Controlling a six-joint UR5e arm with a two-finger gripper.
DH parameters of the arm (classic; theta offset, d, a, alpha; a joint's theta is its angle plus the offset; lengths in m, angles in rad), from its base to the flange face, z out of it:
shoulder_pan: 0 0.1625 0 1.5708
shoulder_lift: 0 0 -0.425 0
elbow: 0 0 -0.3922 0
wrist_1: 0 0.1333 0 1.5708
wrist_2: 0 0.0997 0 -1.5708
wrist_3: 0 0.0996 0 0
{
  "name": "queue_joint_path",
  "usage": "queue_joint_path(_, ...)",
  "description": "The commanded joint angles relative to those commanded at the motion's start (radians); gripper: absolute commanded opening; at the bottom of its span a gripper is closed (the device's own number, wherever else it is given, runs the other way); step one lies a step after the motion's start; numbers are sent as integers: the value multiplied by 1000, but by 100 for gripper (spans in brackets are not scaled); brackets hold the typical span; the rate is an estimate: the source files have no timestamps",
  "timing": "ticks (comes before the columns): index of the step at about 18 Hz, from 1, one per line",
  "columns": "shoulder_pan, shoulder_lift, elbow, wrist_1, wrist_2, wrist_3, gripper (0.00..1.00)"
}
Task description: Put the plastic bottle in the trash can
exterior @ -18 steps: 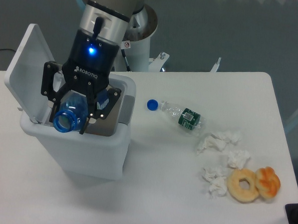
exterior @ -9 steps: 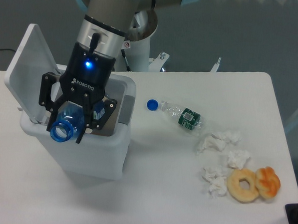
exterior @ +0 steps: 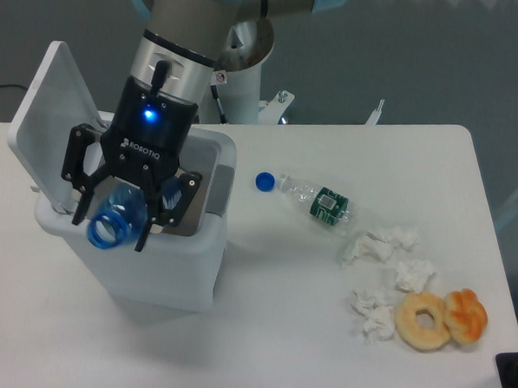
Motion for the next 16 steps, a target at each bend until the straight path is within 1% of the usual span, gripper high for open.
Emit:
queue_joint_path(6,6,0,9,0,0,3,100)
queue_joint_path(9,41,0,9,-6,15,53,100)
queue_joint_path(10,49,-2,8,-9,46,61,100)
queue_joint_path(13,61,-9,6,-12,226,78,100)
queue_joint_path(14,83,-11,3,-14,253,86,100)
queue_joint_path(15,109,-11,0,-15,255,84,100)
queue_joint_path(16,136,-11,-6,-41,253,81,100)
